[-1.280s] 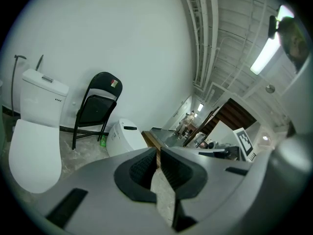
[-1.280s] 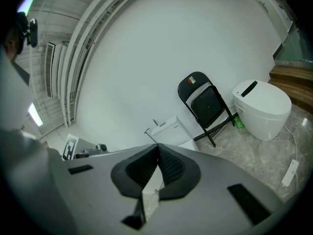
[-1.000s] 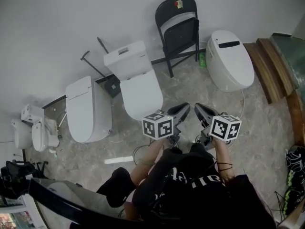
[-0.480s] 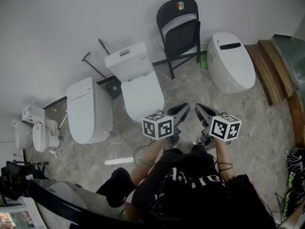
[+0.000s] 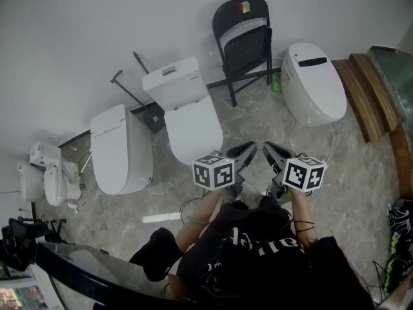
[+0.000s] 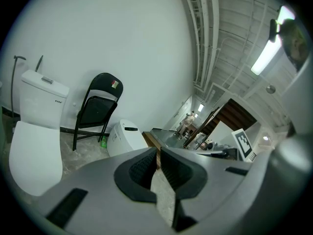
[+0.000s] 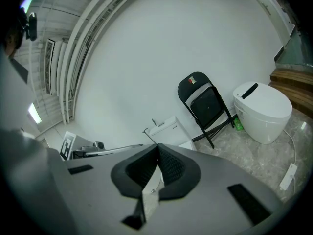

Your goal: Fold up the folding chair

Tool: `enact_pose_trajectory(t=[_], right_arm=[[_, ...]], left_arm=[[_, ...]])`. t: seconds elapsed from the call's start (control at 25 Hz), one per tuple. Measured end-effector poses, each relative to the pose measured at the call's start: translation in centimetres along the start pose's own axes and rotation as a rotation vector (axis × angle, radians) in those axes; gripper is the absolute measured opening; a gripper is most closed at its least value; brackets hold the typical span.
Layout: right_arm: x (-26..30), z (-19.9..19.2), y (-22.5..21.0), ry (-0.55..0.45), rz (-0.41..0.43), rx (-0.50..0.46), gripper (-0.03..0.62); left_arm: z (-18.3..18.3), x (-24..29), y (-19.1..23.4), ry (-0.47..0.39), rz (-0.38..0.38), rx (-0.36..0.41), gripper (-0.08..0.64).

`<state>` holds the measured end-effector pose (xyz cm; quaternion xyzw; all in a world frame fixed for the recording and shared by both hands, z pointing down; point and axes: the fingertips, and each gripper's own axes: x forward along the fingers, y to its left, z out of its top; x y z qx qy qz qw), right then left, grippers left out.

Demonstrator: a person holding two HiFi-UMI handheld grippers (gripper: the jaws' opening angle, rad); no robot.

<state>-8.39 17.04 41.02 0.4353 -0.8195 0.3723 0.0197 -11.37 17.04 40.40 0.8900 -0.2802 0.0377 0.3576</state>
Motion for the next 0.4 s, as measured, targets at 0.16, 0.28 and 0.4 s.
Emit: enact_pose_trajectory(t=[0.16,0.28,0.4], right_arm=[[0.14,-0.16,-0.02,0.005,0.002,-0.001,0.014],[0.15,-0.13,0.0,0.006,0.005,-0.004,0.014],[0.13,-0.14,0.03,0.007,0.005,-0.004,0.014]], left_arm=[[-0.13,0.01,0.15,0.001,0.003,-0.003,0.026],[-0.07,0.02,0.23,-0.003,0.006,-0.003,0.027],[0.08,-0.05,0.3,-0.008,0.007,-0.007,0.027]])
